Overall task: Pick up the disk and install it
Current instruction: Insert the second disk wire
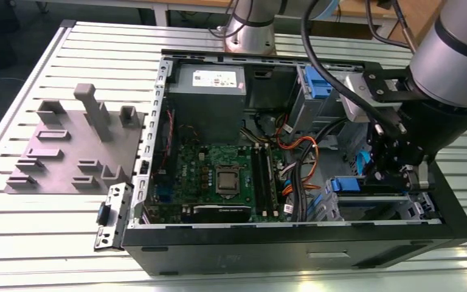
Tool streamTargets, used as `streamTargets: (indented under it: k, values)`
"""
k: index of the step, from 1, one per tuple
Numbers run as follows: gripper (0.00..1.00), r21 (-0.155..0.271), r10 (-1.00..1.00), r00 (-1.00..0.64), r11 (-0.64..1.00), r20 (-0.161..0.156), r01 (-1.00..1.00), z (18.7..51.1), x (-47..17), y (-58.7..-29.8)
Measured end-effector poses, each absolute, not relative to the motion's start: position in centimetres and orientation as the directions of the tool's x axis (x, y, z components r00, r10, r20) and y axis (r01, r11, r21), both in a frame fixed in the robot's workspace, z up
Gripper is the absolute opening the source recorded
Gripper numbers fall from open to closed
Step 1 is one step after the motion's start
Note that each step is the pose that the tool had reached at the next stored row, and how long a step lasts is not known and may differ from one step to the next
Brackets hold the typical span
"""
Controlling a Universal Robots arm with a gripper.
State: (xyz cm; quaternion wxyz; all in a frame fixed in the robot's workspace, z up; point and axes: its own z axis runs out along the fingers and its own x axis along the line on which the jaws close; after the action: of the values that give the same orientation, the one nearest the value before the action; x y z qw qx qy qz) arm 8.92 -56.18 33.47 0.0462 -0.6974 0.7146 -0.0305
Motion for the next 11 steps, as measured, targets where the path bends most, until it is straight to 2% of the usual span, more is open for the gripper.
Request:
streamTargets:
  k: [11]
  values:
    - [0.16,-0.108,-0.999,-0.027,0.03,-0.023,-0.994,33.1,9.06,-56.4]
